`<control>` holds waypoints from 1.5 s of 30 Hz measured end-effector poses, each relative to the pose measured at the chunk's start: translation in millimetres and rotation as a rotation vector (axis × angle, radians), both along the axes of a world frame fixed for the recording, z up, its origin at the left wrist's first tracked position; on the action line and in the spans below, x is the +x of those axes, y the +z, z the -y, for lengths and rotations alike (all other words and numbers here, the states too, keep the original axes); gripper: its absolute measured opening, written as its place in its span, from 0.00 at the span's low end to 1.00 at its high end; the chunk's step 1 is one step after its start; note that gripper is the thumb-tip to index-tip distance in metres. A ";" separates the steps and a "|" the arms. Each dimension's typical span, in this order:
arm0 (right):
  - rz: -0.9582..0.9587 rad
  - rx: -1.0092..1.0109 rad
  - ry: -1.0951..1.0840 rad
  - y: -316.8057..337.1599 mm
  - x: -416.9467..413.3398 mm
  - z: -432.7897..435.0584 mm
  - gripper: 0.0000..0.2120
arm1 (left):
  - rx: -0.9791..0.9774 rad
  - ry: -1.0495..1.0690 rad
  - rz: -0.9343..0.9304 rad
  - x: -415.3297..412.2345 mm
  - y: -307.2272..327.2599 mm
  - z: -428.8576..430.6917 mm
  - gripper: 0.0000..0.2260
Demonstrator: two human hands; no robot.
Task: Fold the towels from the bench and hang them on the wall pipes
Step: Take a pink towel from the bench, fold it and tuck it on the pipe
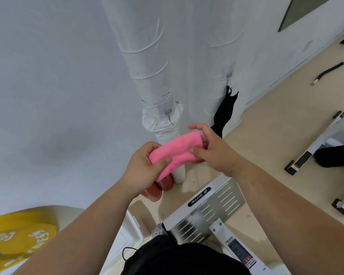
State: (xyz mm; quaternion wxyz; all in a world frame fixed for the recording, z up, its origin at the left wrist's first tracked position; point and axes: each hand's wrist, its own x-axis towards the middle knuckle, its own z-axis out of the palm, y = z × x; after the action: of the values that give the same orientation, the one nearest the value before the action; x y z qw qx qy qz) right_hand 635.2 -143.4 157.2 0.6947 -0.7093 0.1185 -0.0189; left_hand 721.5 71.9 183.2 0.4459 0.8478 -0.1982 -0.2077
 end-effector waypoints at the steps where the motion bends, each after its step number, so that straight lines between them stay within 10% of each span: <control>1: 0.000 -0.021 -0.027 -2.4 8.9 -1.7 0.28 | -0.007 -0.019 -0.010 9.0 -3.1 0.9 0.14; 8: 0.012 -0.191 -0.101 -35.2 60.5 10.8 0.14 | 0.031 -0.079 0.031 63.0 -34.5 23.5 0.31; 19: 0.219 -0.296 0.075 -42.3 141.7 74.7 0.20 | 0.205 0.162 0.318 97.0 -54.4 75.4 0.15; 39: 0.369 -0.732 -0.220 -96.8 168.3 71.7 0.14 | 0.330 0.352 0.437 111.6 -73.7 101.5 0.13; 45: 0.481 -0.878 -0.379 -96.2 154.6 46.9 0.12 | 0.442 0.096 1.084 92.7 -87.4 84.6 0.20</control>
State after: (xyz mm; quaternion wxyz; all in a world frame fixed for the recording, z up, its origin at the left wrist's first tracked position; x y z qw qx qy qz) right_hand 789.8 -190.3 61.0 0.3245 -0.8749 0.0631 -0.3539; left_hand 814.2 -12.7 95.8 0.1026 0.9138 -0.3113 0.2397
